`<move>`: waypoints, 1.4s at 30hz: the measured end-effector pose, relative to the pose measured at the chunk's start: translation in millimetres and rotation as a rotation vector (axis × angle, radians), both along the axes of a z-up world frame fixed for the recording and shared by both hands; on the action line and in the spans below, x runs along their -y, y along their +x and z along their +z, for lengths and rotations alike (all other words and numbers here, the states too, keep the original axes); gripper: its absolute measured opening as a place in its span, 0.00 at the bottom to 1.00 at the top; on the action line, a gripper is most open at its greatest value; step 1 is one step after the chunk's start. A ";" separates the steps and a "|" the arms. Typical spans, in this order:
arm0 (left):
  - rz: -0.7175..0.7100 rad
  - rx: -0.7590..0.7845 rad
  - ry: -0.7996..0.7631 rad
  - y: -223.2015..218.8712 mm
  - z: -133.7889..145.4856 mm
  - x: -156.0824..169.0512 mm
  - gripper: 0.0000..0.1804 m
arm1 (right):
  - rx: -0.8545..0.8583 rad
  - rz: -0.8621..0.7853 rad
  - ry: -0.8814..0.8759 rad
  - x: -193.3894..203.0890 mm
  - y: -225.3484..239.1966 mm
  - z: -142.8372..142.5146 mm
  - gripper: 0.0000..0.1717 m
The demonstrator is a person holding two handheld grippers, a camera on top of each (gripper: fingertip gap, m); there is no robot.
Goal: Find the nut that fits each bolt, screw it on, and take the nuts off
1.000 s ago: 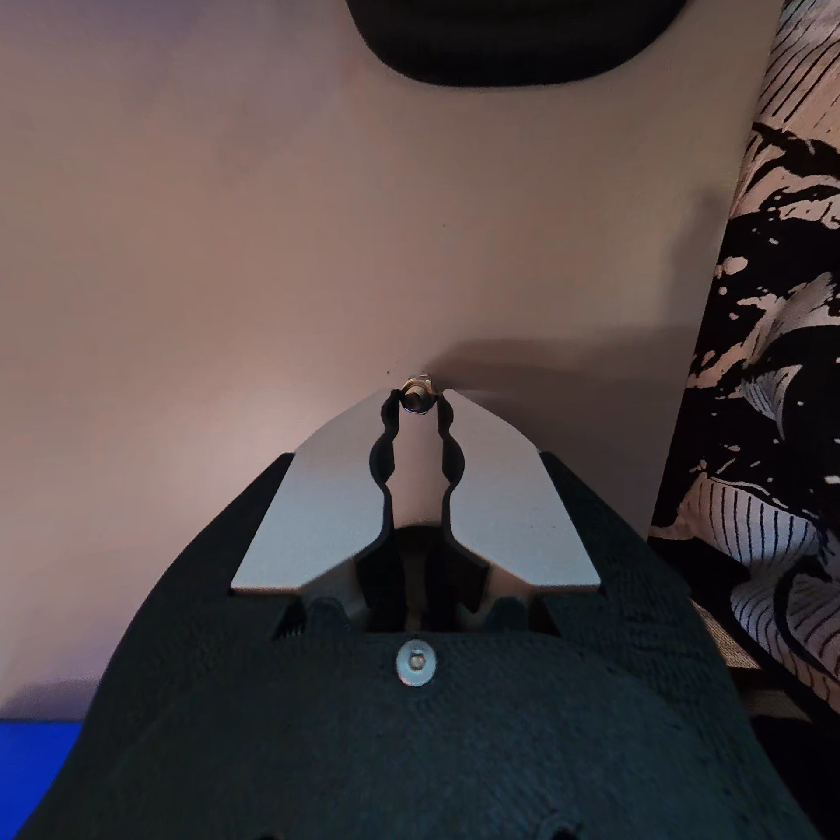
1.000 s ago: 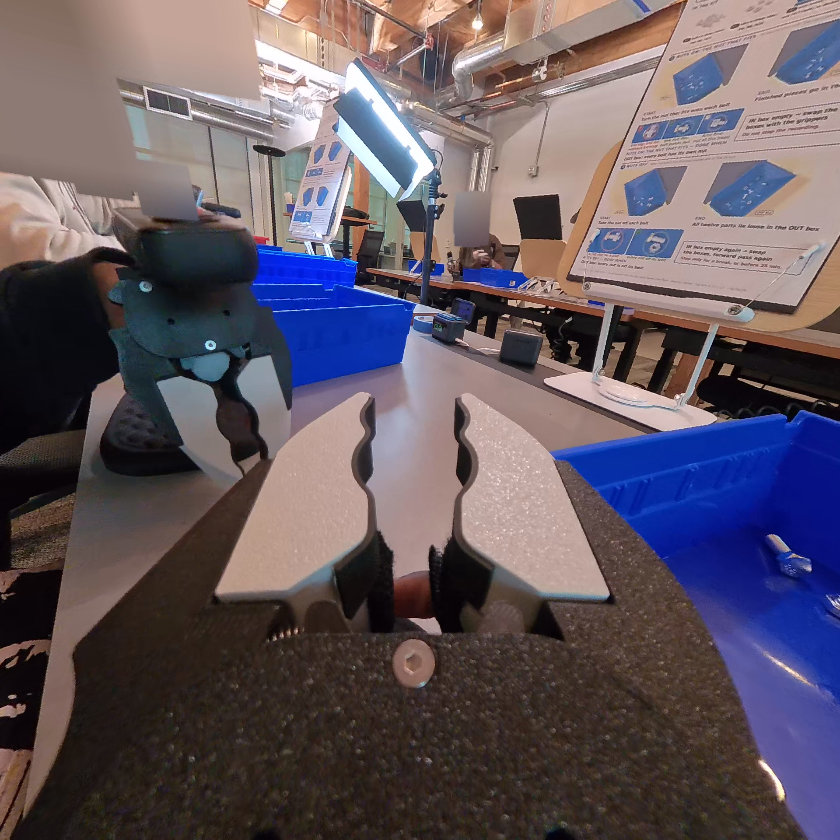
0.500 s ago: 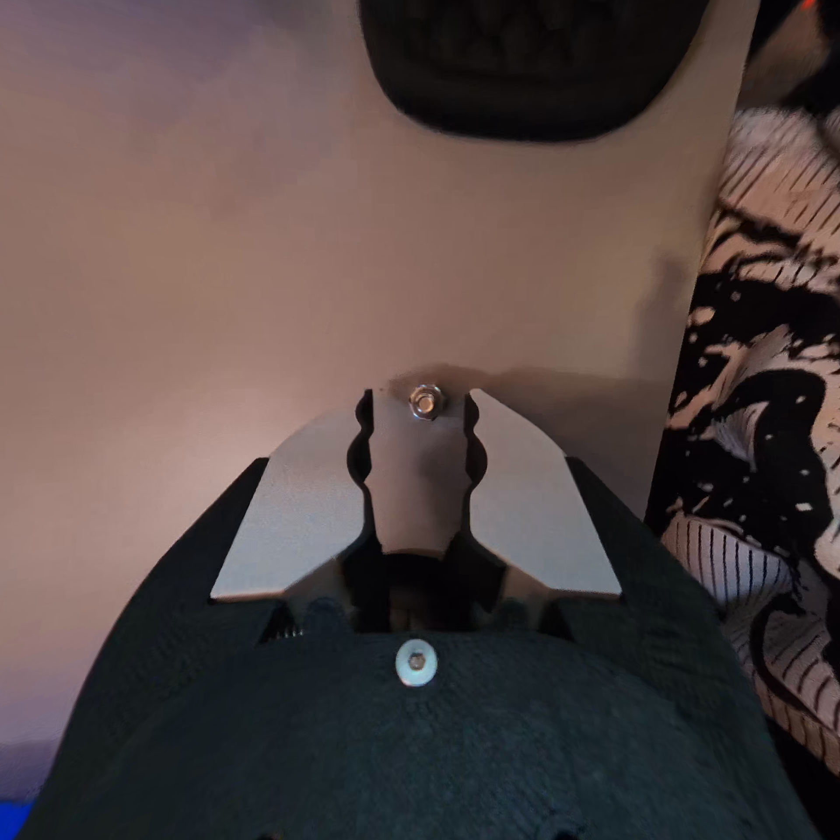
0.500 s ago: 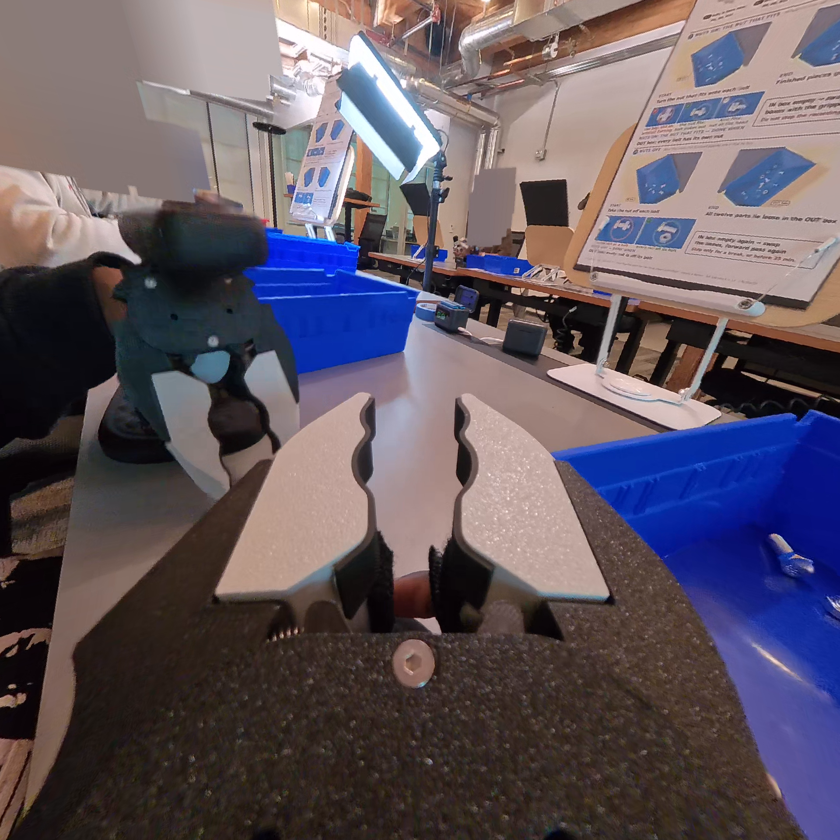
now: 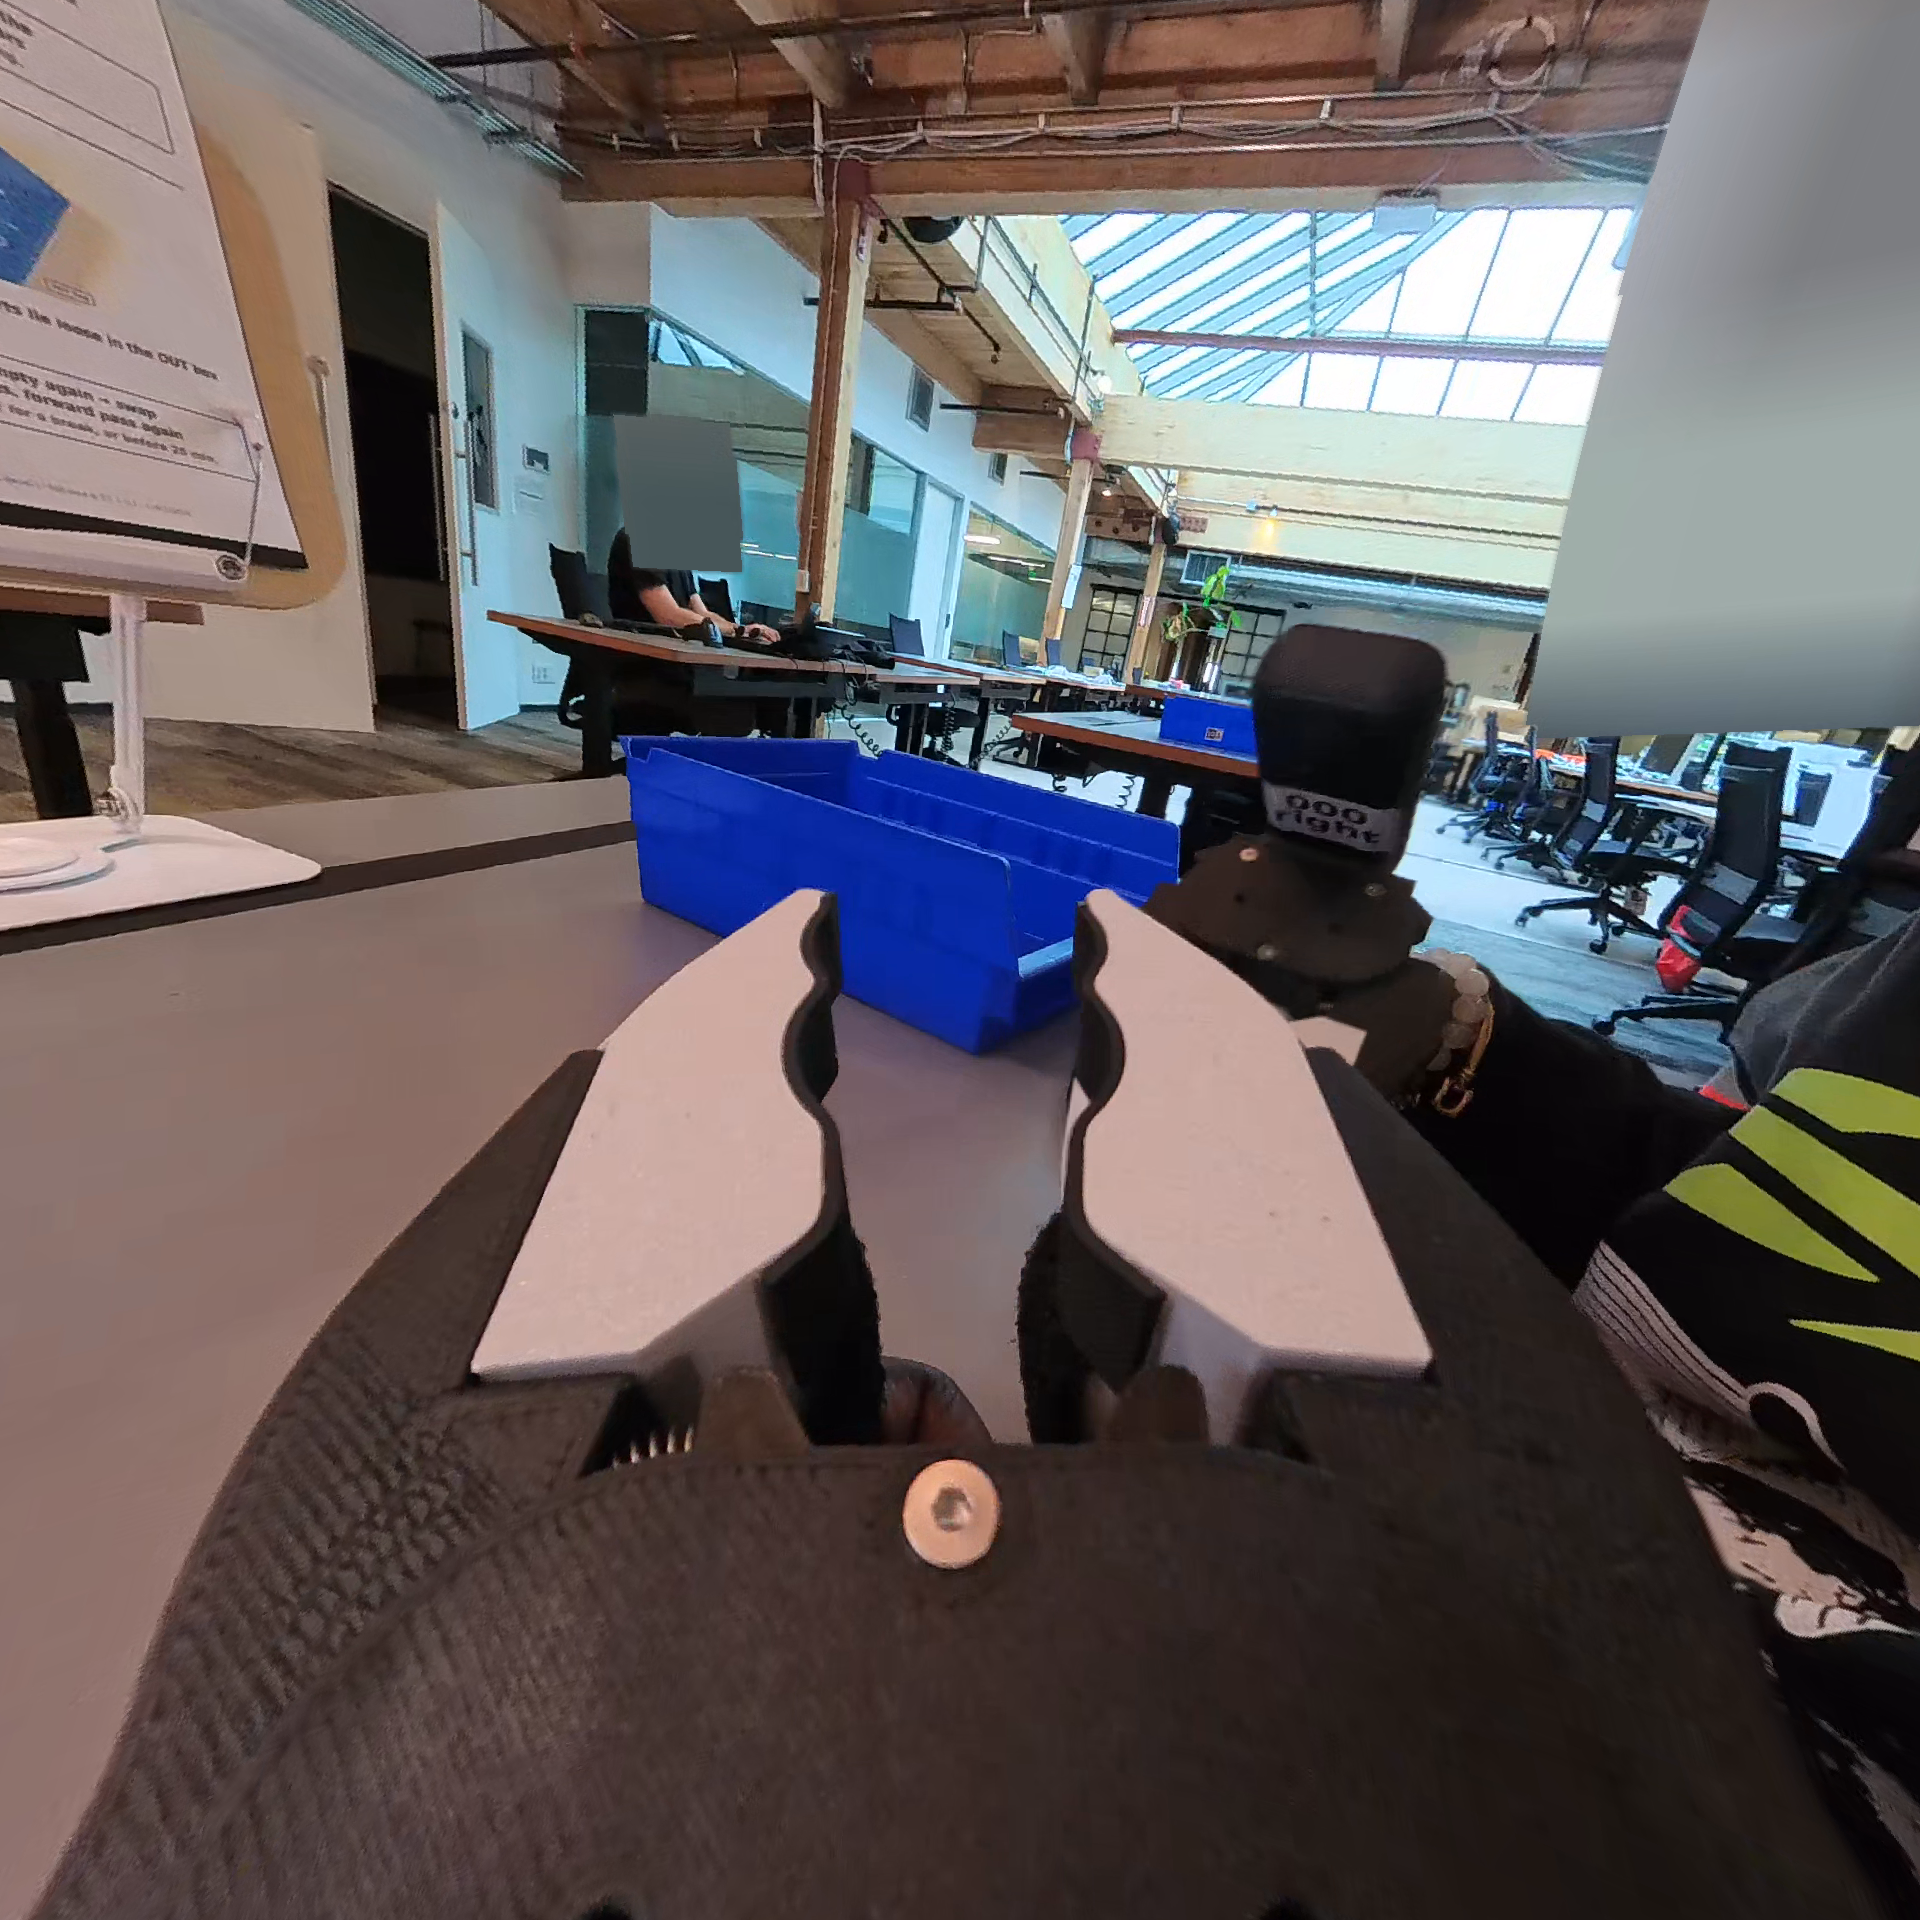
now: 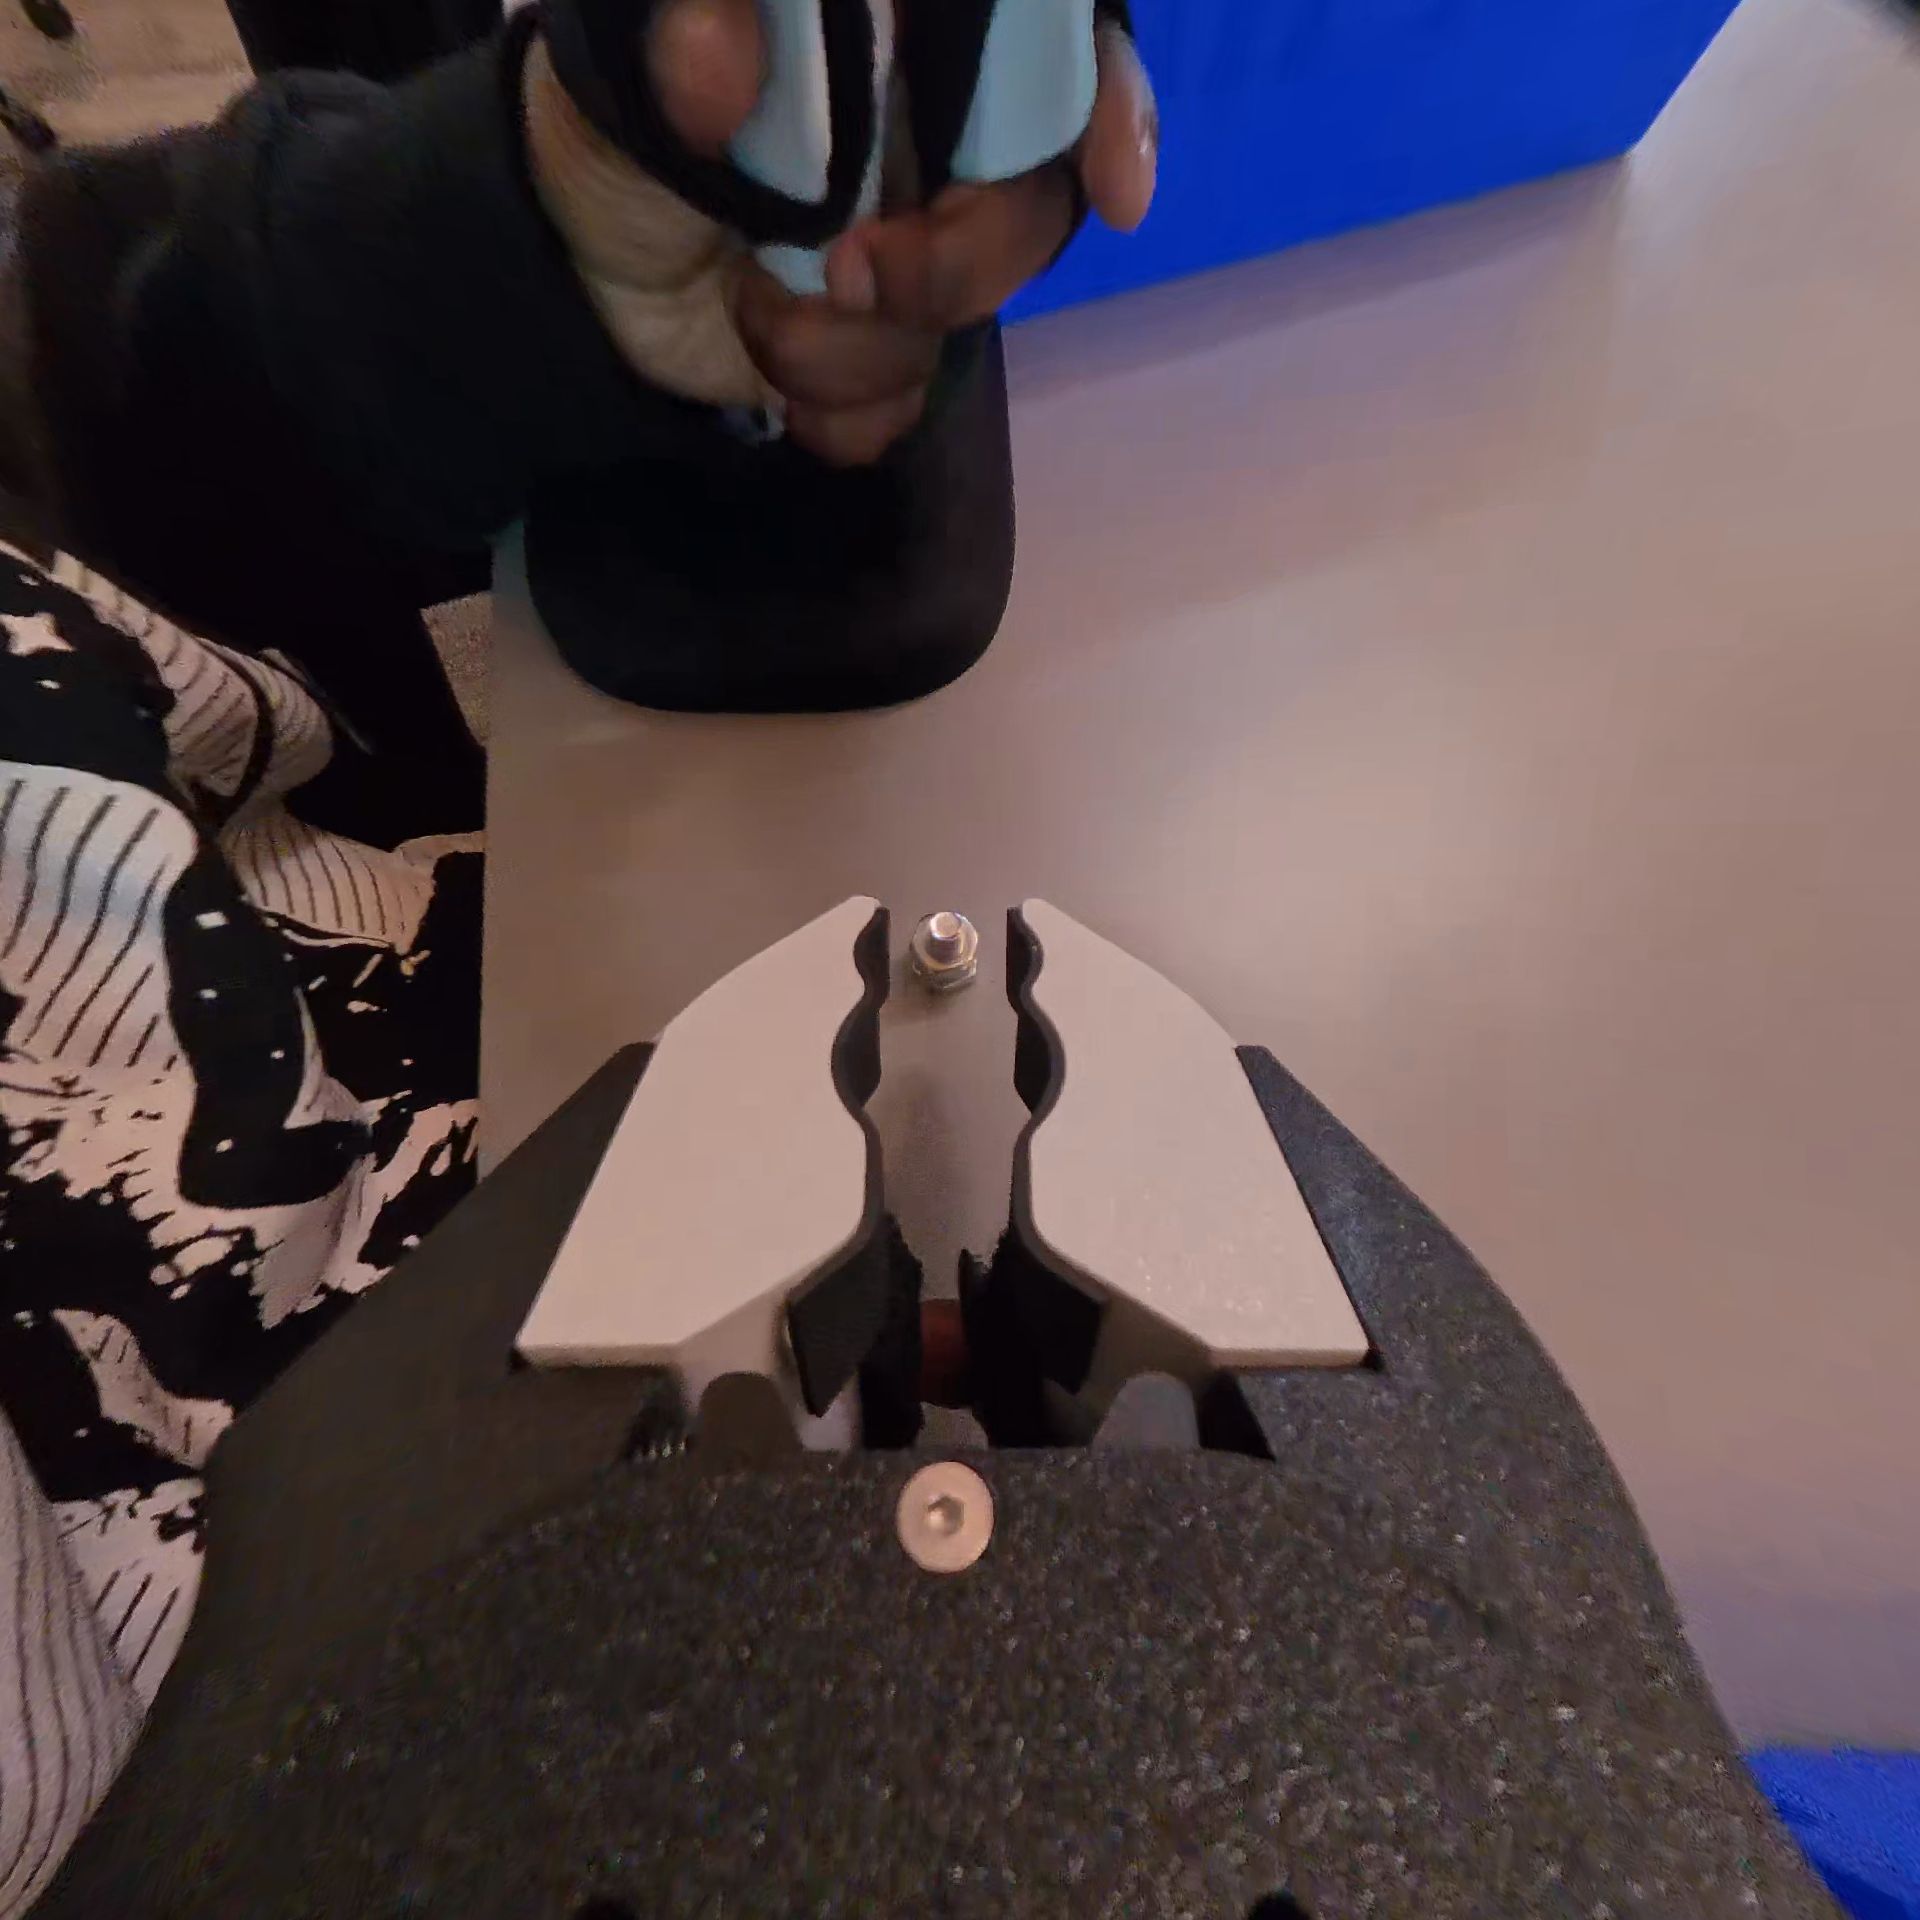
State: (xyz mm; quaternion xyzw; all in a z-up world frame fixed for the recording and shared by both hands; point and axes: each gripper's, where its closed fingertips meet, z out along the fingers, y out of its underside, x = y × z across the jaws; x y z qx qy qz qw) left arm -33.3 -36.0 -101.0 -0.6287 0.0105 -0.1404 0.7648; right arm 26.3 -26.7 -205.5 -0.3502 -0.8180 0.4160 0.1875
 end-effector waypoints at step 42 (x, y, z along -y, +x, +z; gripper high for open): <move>0.129 -0.345 -0.273 59.7 -40.1 -41.5 0.08 | -0.148 -0.152 -0.173 -12.0 -4.8 91.2 0.05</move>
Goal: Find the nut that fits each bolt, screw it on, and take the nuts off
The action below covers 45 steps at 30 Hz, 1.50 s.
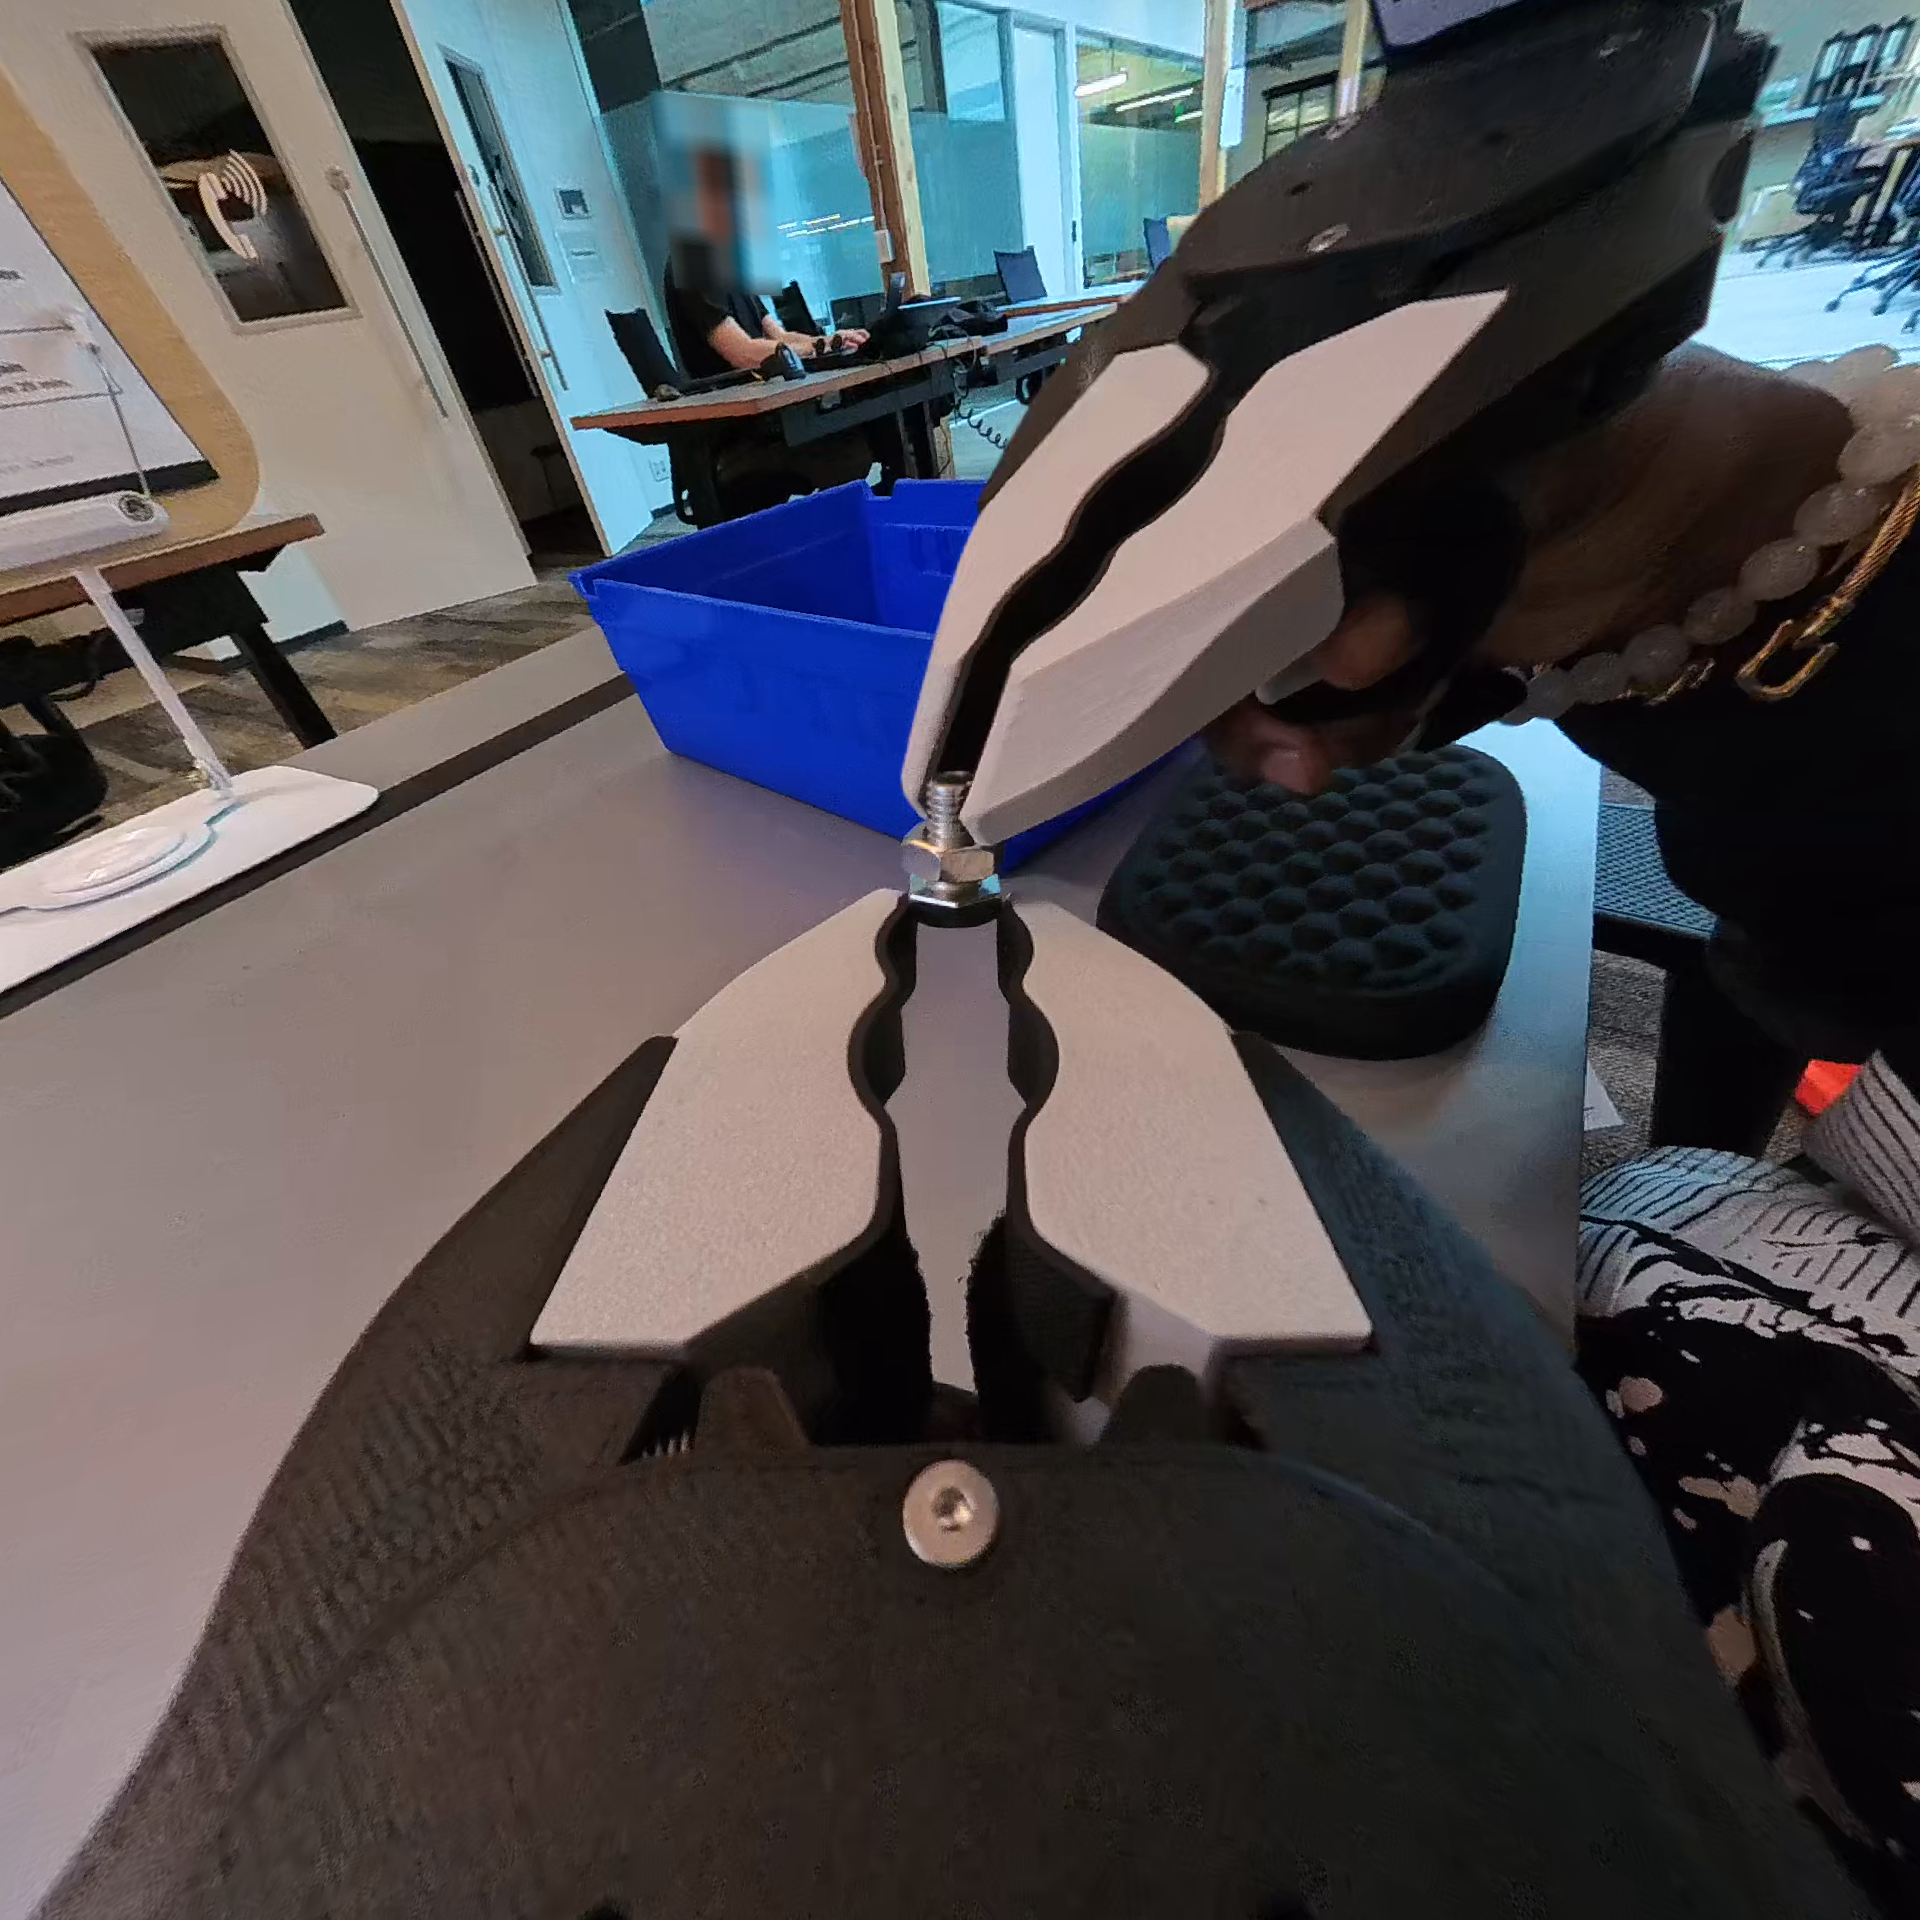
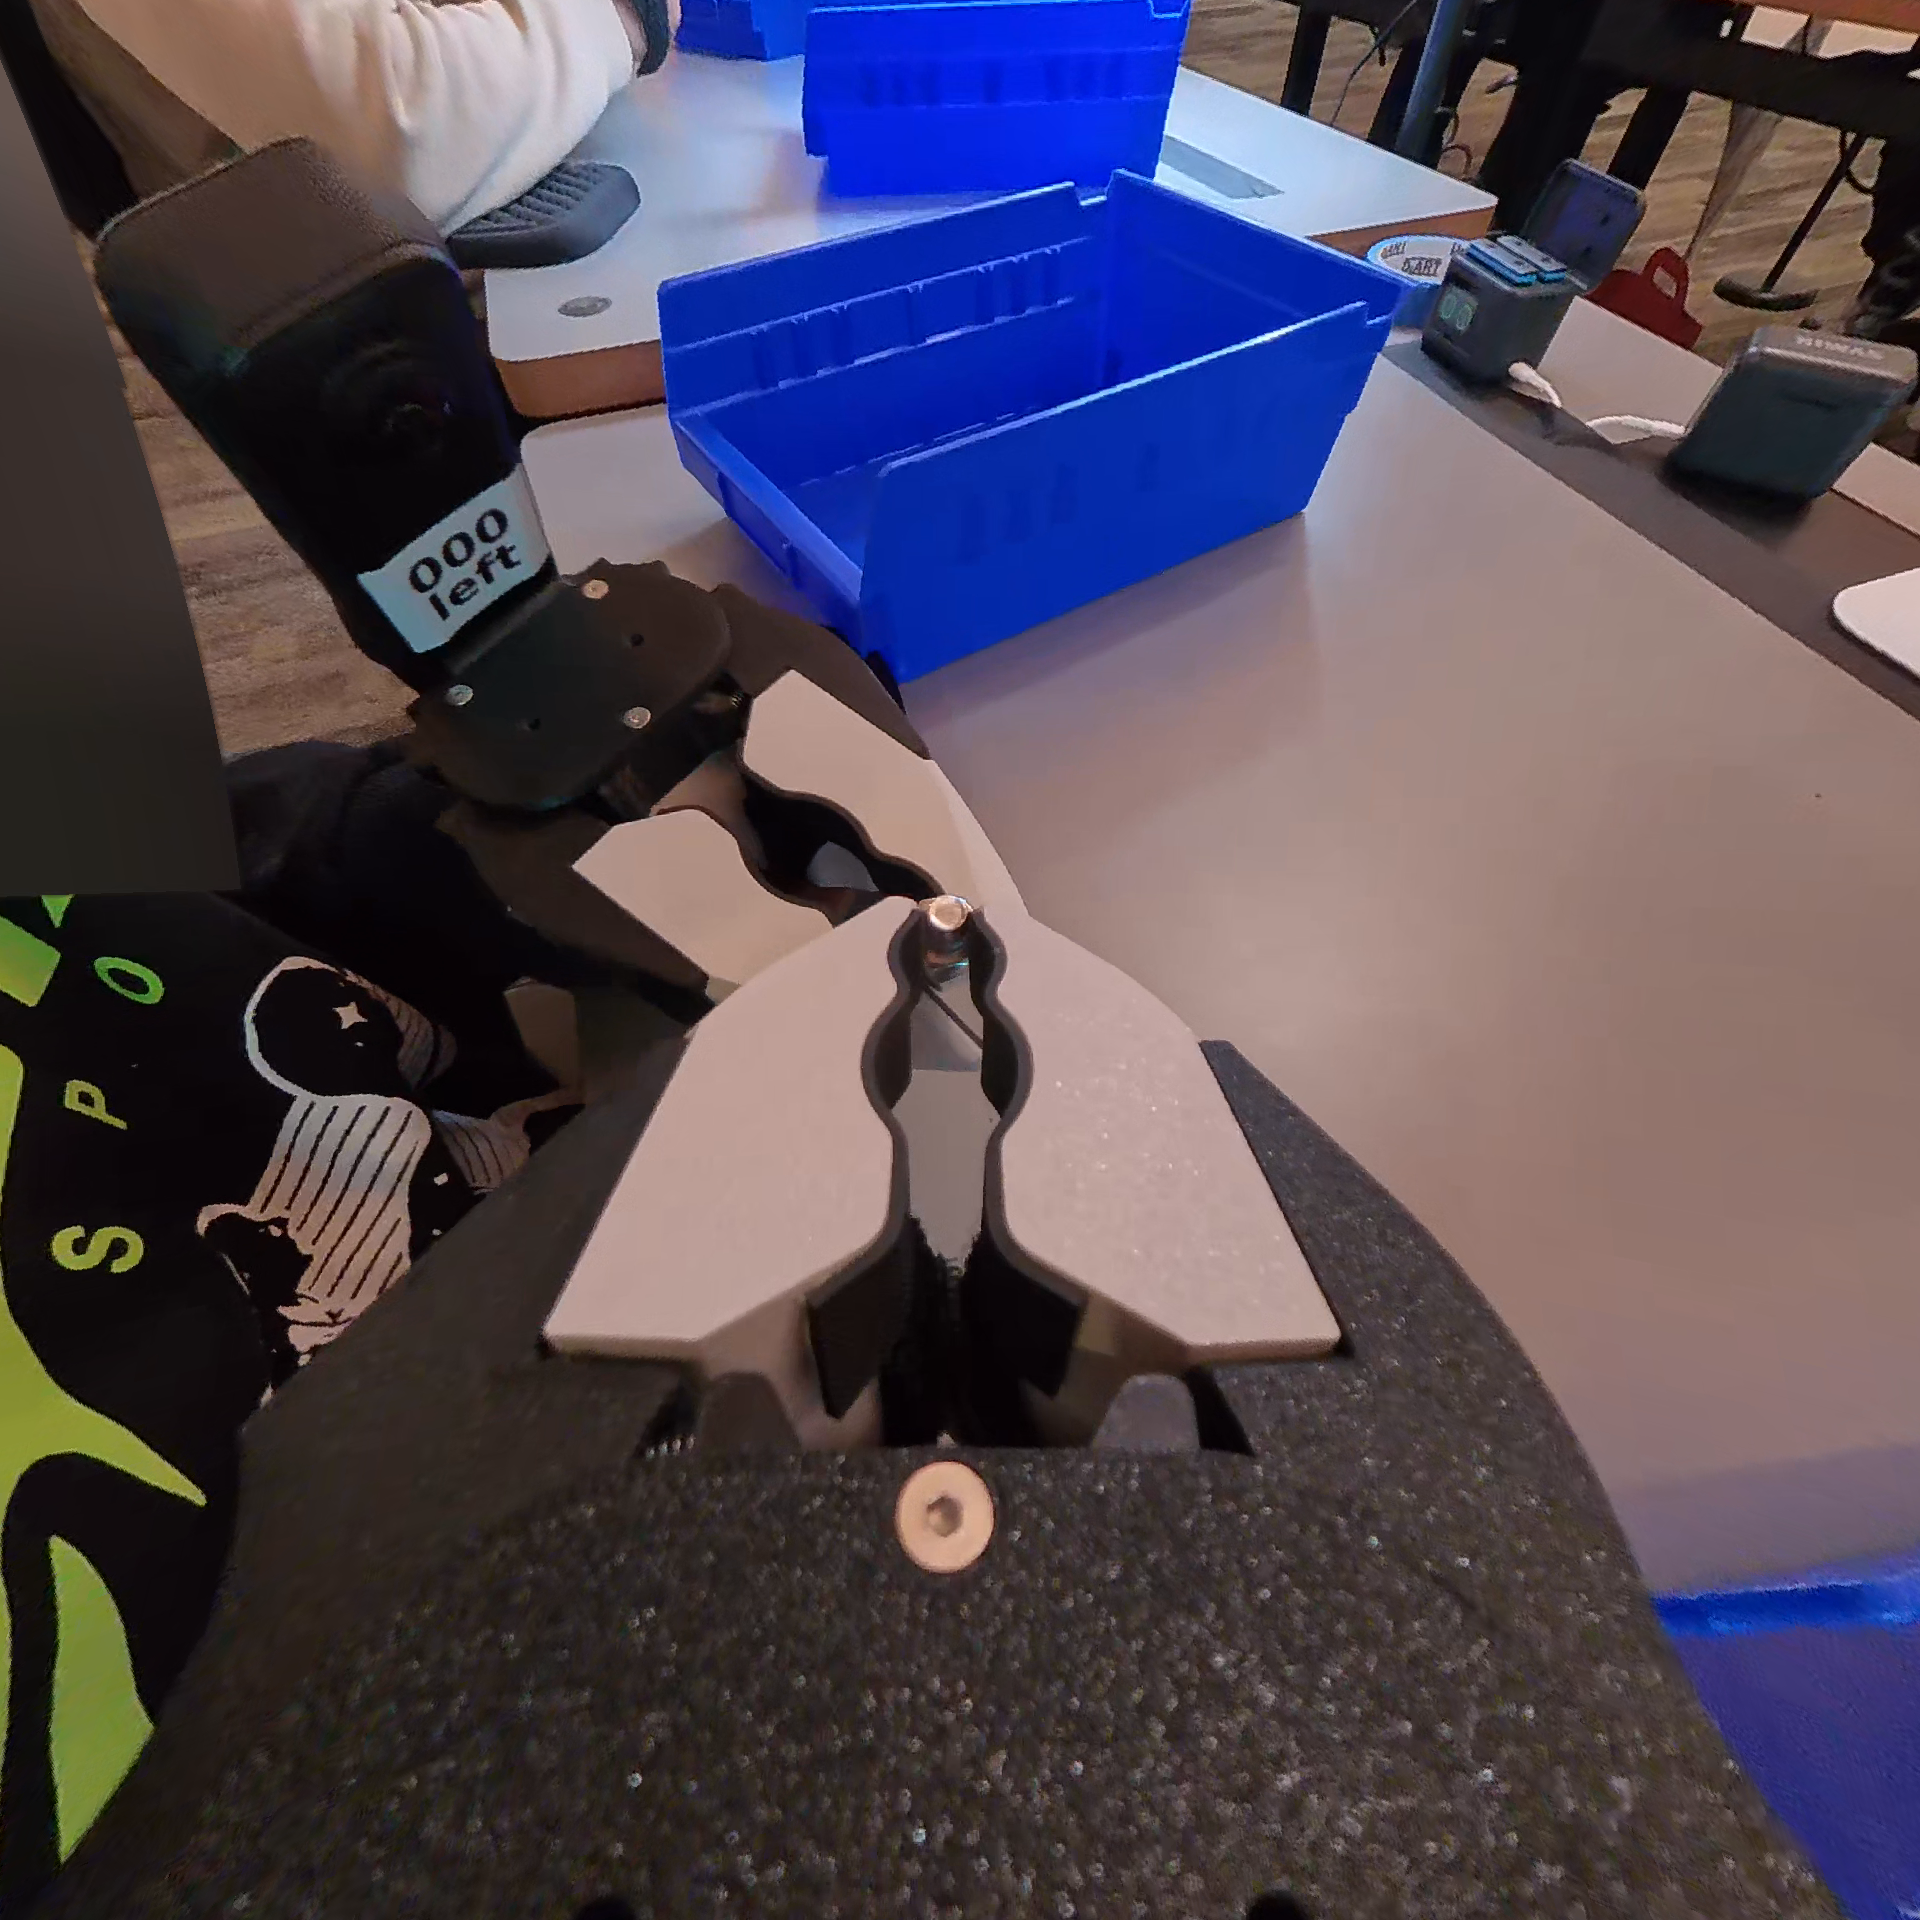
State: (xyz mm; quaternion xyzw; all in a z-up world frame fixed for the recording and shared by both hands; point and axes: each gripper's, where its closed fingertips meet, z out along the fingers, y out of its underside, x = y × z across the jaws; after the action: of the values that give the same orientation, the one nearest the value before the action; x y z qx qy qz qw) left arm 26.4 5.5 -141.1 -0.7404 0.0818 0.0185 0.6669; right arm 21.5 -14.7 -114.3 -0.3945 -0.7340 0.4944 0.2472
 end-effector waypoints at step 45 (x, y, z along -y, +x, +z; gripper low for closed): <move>-0.267 0.269 0.122 17.1 17.9 13.1 0.08 | -0.286 -0.059 -0.258 -17.4 0.8 8.6 0.09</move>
State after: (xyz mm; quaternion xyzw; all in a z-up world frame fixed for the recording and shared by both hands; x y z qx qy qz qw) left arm 43.5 -7.6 -123.2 -0.6769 0.0879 -0.1642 0.7121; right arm 22.4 2.7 -105.7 -0.3700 -0.6103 0.6278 0.3107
